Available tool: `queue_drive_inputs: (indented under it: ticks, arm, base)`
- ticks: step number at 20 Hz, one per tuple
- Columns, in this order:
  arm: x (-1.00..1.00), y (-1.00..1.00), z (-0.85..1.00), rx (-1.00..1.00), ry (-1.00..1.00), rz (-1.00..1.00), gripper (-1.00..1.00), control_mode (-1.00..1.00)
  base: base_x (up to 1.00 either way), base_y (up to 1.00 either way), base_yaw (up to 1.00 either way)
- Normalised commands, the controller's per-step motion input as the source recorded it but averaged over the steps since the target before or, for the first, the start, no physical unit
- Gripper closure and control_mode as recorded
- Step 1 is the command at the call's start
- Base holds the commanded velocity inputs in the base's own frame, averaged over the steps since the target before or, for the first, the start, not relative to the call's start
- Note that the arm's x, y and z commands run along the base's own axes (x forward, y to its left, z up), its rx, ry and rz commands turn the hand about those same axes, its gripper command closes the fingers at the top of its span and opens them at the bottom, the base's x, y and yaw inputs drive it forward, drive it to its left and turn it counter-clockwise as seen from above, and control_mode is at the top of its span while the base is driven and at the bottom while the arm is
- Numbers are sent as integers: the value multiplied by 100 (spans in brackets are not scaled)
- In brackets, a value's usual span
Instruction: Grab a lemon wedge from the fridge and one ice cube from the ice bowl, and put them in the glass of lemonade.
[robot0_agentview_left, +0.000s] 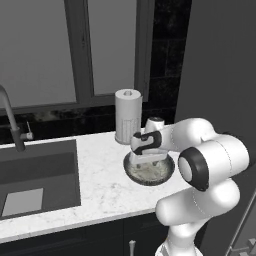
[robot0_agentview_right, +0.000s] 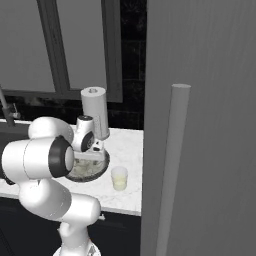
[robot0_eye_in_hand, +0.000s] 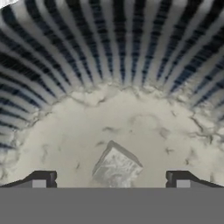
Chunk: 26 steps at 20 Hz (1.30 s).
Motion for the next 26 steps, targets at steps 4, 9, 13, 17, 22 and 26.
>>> queue_drive_inputs:
  ticks: [4,9,13,17,22,26]
  arm:
    - [0,4,0,0,0,0,-100,-100]
    - [0,0,-14,0,0,0,-100,-100]
    - [0,0,-14,0,0,0,-100,-100]
    - [7,0,-26,0,0,0,-100,-100]
    - [17,3,-50,0,0,0,-100,-100]
    - [5,0,-30,1,1,0,-100,-100]
  base:
    - [0,0,0]
    - [0,0,0]
    - [0,0,0]
    - [0,0,0]
    - [0,0,0]
    - [0,0,0]
